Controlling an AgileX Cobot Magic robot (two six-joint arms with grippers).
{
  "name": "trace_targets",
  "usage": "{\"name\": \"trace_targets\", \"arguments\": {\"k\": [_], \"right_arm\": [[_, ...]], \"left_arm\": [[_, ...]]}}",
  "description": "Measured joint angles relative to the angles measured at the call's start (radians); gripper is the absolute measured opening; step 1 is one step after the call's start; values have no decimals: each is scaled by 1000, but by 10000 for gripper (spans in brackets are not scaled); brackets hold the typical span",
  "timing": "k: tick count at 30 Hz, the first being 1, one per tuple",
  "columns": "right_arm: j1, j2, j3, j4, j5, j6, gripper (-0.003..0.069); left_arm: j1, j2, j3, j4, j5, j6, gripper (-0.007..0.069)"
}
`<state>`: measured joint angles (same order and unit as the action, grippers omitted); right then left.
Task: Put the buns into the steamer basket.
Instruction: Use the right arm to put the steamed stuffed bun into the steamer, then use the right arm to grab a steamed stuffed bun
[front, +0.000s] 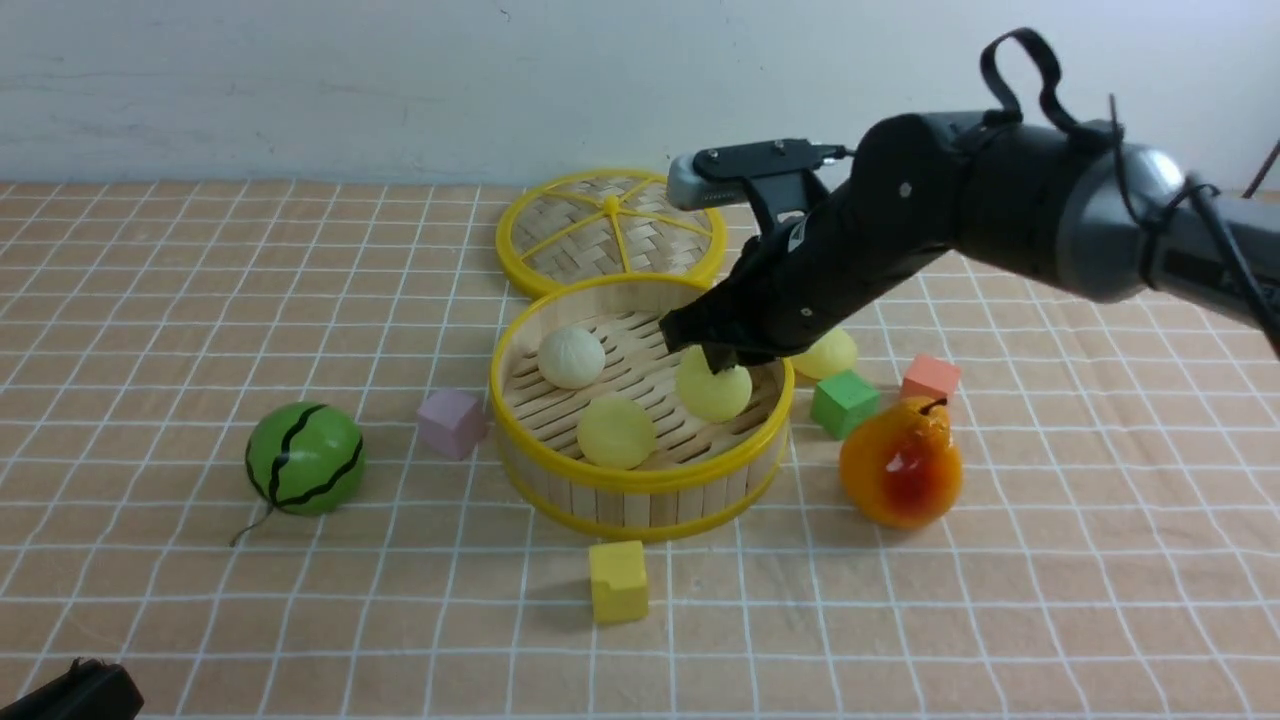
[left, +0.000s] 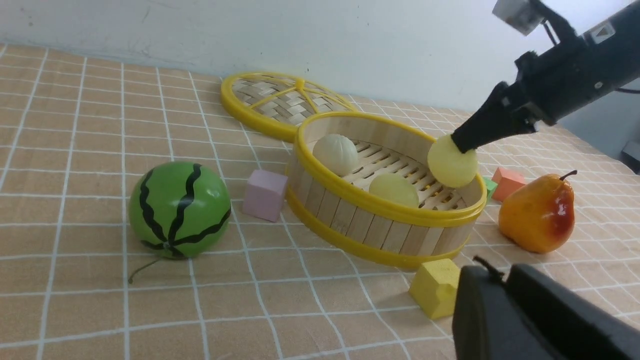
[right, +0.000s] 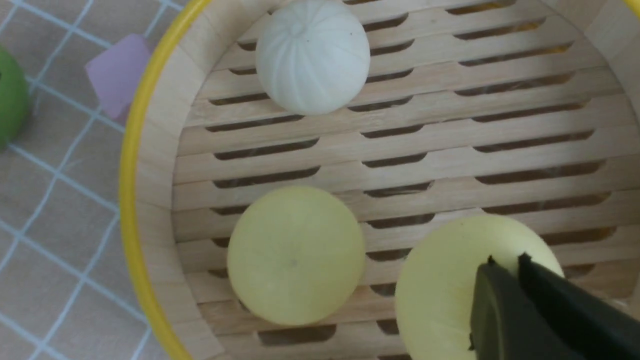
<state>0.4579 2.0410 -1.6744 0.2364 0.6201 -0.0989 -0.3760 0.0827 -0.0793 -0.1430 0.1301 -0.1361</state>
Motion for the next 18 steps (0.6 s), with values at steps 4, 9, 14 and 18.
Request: {"name": "trace_targets", "arguments": {"k": [4, 9, 14, 18], "right_arm": [[0, 31, 0, -12, -14, 0, 82], [0, 35, 0, -12, -20, 0, 247], [-4, -25, -5, -38, -19, 0, 411], [-45, -88, -42, -98, 7, 28, 414]], "left_arm": [[0, 0, 0, 0, 0, 0, 57], [0, 0, 0, 0, 0, 0, 57], [0, 0, 0, 0, 0, 0, 57], [0, 0, 0, 0, 0, 0, 57]]}}
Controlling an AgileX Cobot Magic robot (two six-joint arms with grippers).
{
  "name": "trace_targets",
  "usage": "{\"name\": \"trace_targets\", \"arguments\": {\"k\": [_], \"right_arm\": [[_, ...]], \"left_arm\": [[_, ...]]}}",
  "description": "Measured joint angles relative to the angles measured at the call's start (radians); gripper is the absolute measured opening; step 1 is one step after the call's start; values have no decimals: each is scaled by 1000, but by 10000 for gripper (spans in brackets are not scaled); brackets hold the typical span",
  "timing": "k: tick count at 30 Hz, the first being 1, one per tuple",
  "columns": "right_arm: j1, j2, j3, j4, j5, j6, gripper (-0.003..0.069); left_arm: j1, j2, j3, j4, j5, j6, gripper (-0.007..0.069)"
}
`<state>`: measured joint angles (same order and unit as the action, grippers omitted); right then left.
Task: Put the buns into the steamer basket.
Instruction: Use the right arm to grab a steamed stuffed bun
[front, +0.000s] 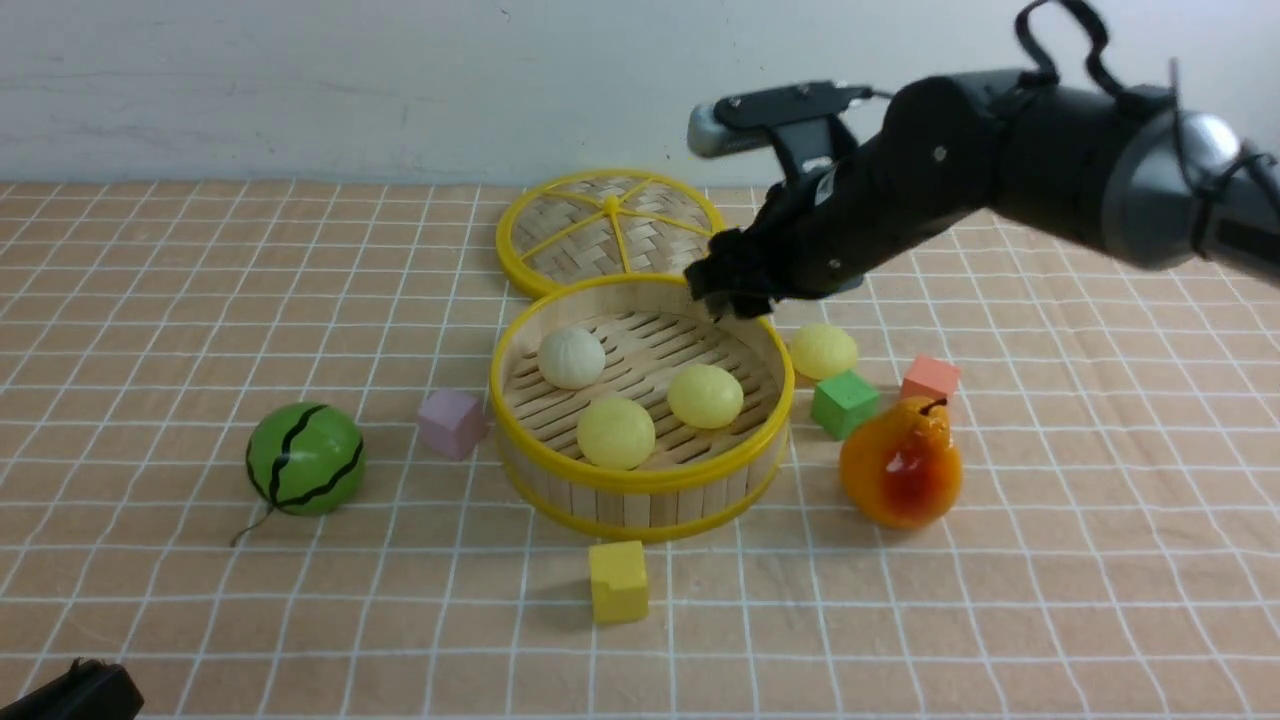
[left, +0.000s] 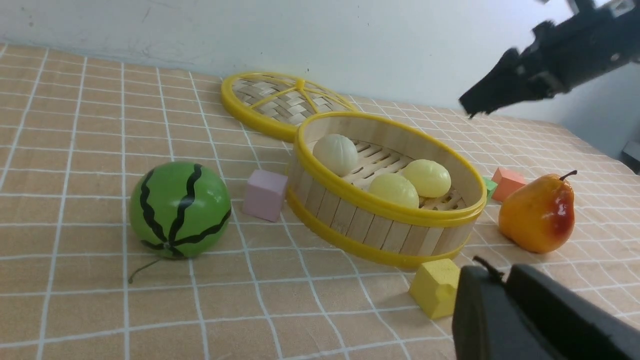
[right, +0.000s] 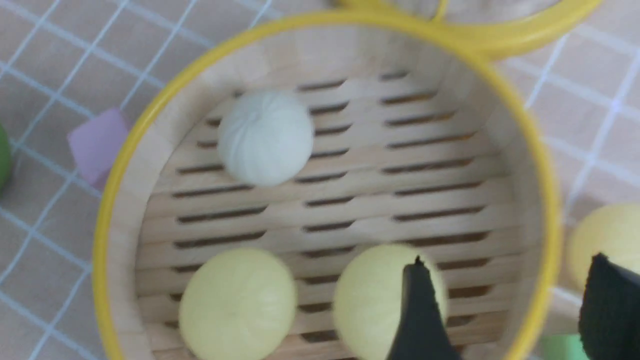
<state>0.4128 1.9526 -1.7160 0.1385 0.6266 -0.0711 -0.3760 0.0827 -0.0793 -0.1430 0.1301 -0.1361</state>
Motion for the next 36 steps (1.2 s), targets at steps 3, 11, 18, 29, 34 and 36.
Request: {"name": "trace_targets", "arguments": {"k": [3, 11, 18, 29, 34, 36], "right_arm": [[-74, -6, -47, -33, 57, 71, 364], [-134, 192, -169, 0, 142, 87, 318], [-145, 344, -317, -27, 146, 97, 318], [-163, 417, -361, -35, 128, 136, 318], [-163, 433, -361, -46, 99, 136, 305], [-163, 433, -361, -47, 95, 136, 281]], "left_arm": [[0, 0, 0, 0, 0, 0, 60], [0, 0, 0, 0, 0, 0, 73], [0, 0, 0, 0, 0, 0, 80], [0, 0, 0, 0, 0, 0, 90], [0, 0, 0, 0, 0, 0, 92], [0, 0, 0, 0, 0, 0, 97]]}}
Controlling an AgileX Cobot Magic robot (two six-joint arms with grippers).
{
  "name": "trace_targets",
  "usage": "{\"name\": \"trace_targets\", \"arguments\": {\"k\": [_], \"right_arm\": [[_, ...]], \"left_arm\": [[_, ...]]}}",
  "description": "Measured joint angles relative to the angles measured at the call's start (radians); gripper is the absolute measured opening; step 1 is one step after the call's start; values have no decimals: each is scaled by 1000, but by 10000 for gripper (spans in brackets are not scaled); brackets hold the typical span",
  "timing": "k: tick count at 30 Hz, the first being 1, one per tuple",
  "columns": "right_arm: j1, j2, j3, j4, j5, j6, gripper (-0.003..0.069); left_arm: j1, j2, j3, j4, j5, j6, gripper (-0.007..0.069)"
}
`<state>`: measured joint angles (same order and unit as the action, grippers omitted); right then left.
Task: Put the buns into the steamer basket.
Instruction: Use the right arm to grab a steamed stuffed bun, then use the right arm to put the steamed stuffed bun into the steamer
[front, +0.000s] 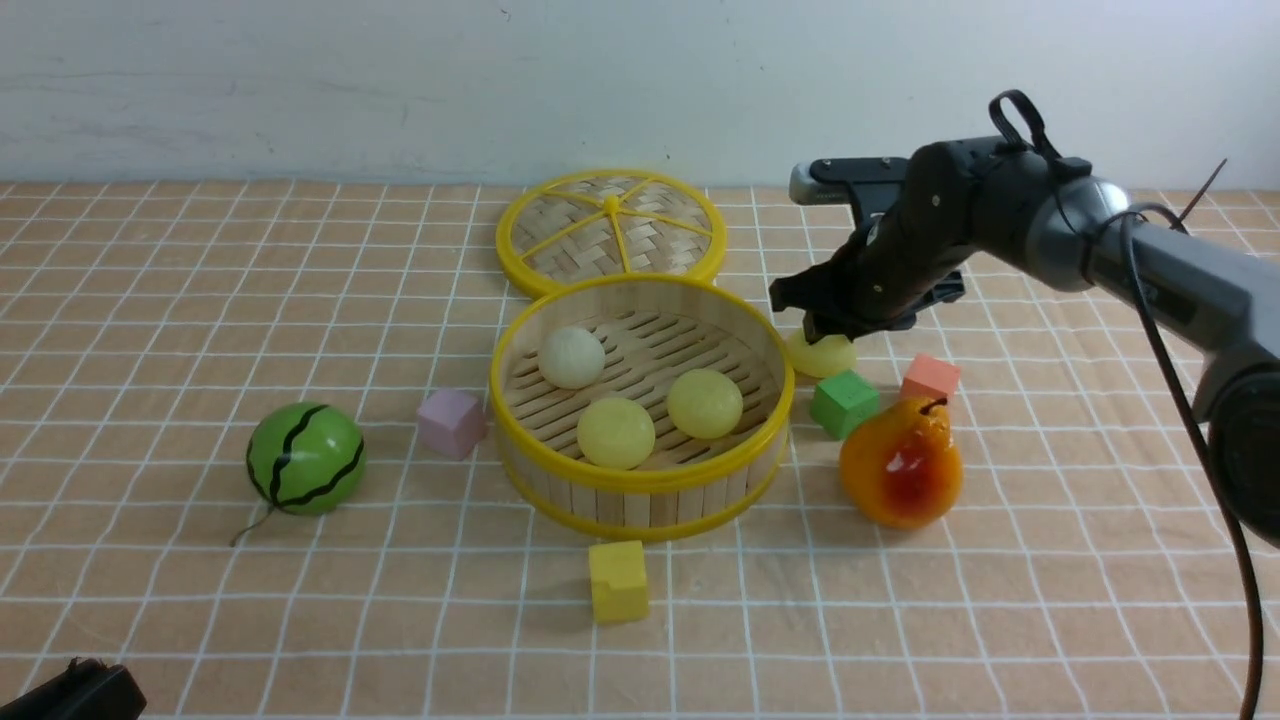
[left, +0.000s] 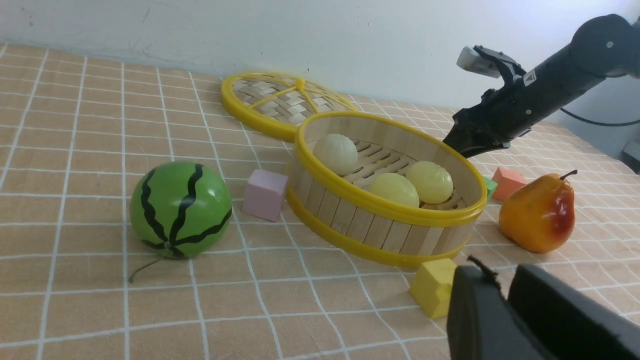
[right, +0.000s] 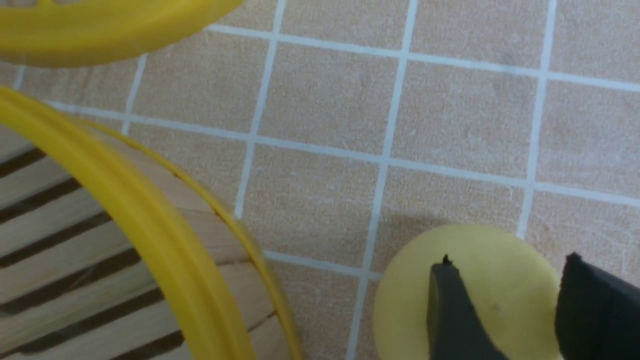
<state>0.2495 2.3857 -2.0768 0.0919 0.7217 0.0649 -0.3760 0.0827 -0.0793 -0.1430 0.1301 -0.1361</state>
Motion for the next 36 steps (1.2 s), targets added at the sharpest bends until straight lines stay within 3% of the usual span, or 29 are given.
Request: {"name": "trace_targets", "arguments": {"k": [4, 7, 9, 17, 28, 36], "right_arm": [[0, 0, -1, 0, 0, -1, 199], [0, 0, -1, 0, 4, -25, 54], [0, -2, -1, 0, 10, -33, 6], [0, -98, -1, 10, 54, -65, 0], [84, -214, -10, 308, 67, -276, 3], [153, -126, -10, 334, 1, -297, 22]], "left_arm": [[0, 0, 0, 0, 0, 0, 102], [0, 0, 0, 0, 0, 0, 106], [0, 0, 0, 0, 0, 0, 109], [0, 0, 0, 0, 0, 0, 110], [0, 0, 0, 0, 0, 0, 111], [0, 0, 0, 0, 0, 0, 113]]}}
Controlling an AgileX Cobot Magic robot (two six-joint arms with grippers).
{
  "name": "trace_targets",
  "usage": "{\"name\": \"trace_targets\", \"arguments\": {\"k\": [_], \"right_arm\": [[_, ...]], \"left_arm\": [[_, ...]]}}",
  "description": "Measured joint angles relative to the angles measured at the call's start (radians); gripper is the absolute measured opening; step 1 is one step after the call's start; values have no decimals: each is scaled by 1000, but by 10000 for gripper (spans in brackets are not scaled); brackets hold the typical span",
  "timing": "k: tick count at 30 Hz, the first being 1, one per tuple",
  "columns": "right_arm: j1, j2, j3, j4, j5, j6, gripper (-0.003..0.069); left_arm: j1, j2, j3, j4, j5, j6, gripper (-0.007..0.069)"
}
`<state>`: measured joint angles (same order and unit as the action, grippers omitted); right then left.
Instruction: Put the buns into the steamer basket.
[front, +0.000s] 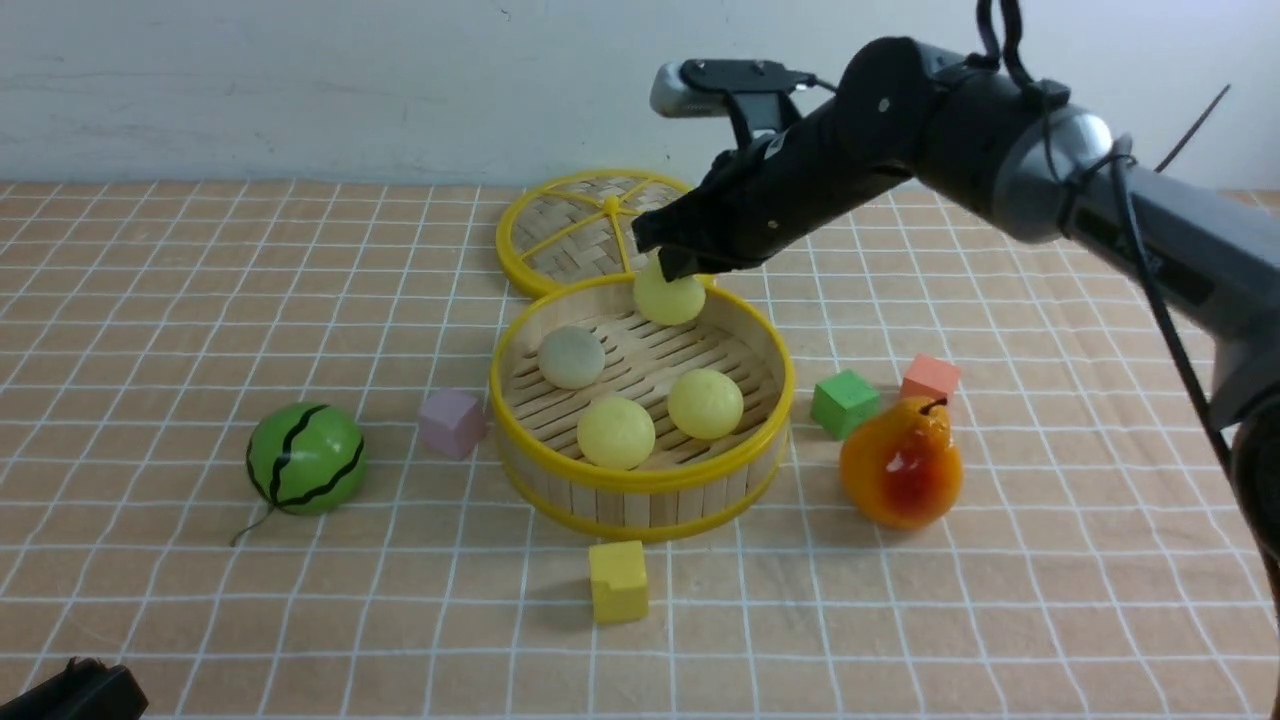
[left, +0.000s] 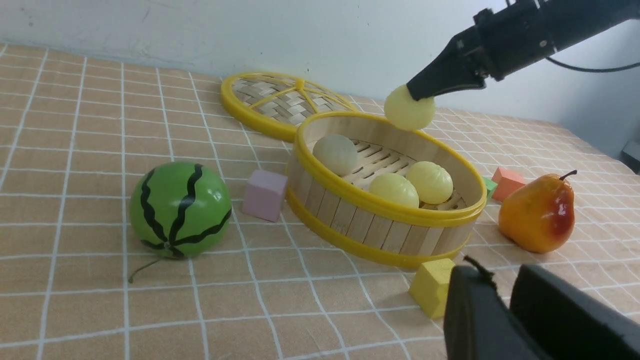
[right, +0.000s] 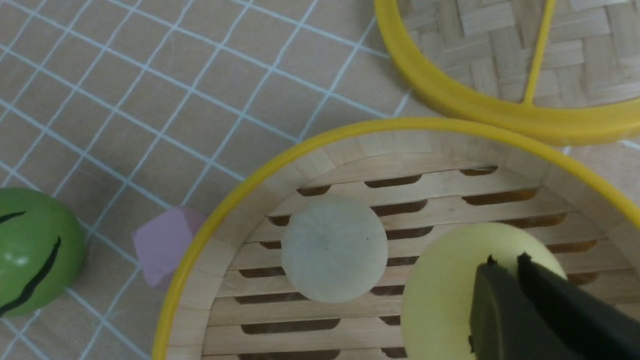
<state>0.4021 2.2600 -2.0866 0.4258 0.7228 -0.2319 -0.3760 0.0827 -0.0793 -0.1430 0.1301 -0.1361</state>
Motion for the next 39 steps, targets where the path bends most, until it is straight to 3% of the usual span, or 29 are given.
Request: {"name": "trace_targets", "arguments": {"k": [4, 13, 17, 20, 24, 25, 26, 28, 31, 39], "right_arm": [[15, 44, 0, -18, -30, 0, 67], [16, 81, 1, -50, -41, 0, 422], [16, -19, 1, -82, 103, 4, 498], [15, -136, 1, -144, 267, 60, 468], [11, -290, 0, -225, 461, 151, 350], [9, -334, 1, -236, 494, 179, 279], [9, -348, 4, -239, 503, 187, 258], [7, -452, 61, -246, 517, 232, 116], [7, -572, 174, -246, 525, 276, -4], [7, -954, 584, -272, 532, 304, -17]], "left_arm": [[0, 0, 0, 0, 0, 0, 118], [0, 0, 0, 0, 0, 0, 127], [0, 0, 0, 0, 0, 0, 132], [0, 0, 0, 0, 0, 0, 134], [0, 0, 0, 0, 0, 0, 140], [0, 0, 0, 0, 0, 0, 143], [0, 0, 0, 0, 0, 0, 143], [0, 0, 0, 0, 0, 0, 144], [0, 0, 0, 0, 0, 0, 146], [0, 0, 0, 0, 0, 0, 155]]}}
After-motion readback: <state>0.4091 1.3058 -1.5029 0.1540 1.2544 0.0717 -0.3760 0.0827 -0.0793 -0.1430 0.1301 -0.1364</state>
